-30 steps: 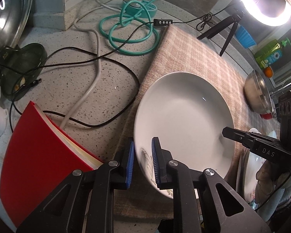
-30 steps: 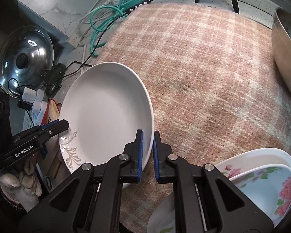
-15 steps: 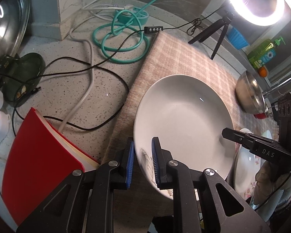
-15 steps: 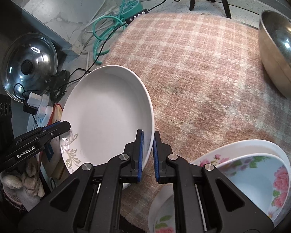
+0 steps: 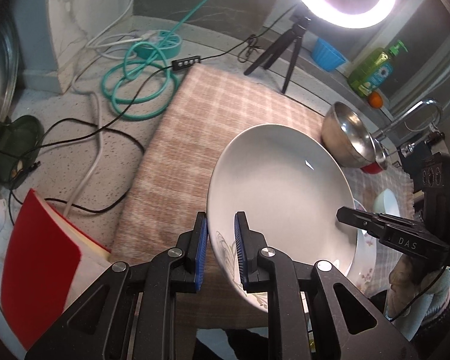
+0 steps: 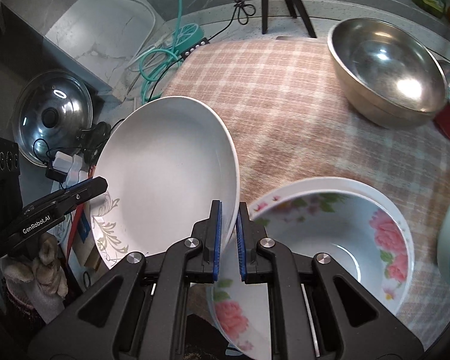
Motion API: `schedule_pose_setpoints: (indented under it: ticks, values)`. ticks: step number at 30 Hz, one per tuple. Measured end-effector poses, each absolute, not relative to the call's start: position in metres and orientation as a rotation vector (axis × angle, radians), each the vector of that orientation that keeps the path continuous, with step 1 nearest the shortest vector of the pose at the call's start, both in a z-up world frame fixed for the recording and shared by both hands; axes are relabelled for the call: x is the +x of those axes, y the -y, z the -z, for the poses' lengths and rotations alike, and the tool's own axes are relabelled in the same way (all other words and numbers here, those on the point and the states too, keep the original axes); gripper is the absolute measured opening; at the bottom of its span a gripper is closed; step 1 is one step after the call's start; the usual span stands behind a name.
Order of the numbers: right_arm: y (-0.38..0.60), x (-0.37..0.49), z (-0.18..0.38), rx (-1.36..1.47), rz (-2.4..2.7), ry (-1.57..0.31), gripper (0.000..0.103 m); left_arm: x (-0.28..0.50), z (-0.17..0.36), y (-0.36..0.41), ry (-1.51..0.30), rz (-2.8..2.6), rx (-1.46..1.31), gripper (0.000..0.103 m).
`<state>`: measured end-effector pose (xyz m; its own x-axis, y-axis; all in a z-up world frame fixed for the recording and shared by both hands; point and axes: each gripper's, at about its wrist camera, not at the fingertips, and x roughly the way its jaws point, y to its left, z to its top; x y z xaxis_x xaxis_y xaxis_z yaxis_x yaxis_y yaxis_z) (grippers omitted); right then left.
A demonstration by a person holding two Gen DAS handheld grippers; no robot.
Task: Organize plates and bowls
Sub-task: 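Lift the leaf-pattern plate and carry it over the plate stack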
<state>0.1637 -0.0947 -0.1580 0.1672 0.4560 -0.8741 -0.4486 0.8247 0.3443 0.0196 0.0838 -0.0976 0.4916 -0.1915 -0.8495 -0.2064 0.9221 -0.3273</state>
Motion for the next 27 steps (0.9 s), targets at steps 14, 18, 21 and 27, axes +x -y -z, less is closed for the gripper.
schedule_pose_setpoints:
  ticks: [14,18,21,27]
  values:
    - [0.177,0.146,0.153,0.060,-0.520,-1.241,0.009,0.032,0.099,-0.015,-1.103,0.134,-0.348,0.016]
    - [0.194,0.140,0.157,0.064,-0.490,-1.249,0.010,0.034,0.102,0.001,-1.114,0.164,-0.333,0.016]
    - [0.207,0.136,0.161,0.071,-0.470,-1.258,0.010,0.036,0.104,0.012,-1.126,0.183,-0.317,0.016]
    - [0.226,0.129,0.167,0.070,-0.430,-1.266,0.009,0.035,0.113,0.030,-1.154,0.210,-0.297,0.016]
